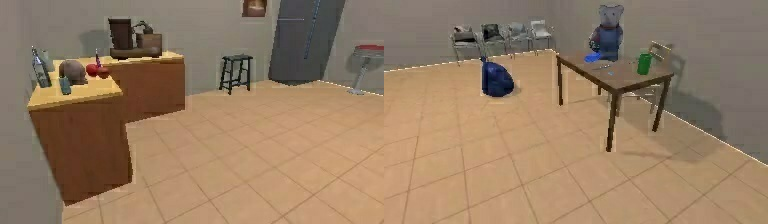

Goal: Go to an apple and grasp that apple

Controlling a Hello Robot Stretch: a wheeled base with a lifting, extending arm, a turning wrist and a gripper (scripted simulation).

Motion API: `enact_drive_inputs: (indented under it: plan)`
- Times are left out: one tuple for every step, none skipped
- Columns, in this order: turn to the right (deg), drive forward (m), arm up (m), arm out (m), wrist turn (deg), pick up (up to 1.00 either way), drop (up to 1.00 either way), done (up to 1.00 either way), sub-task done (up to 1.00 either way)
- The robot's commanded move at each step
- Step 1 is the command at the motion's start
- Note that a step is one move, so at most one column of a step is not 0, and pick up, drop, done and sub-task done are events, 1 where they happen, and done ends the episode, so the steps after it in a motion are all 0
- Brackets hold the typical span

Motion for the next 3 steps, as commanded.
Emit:
enact_drive_inputs:
  plan:
    - [45.0,0.0,0.0,0.0,0.0,0.0,0.0,0.0,0.0]
    - [12.0,0.0,0.0,0.0,0.0,0.0,0.0,0.0,0.0]
    - [0.0,0.3,0.0,0.0,0.0,0.0,0.0,0.0,0.0]
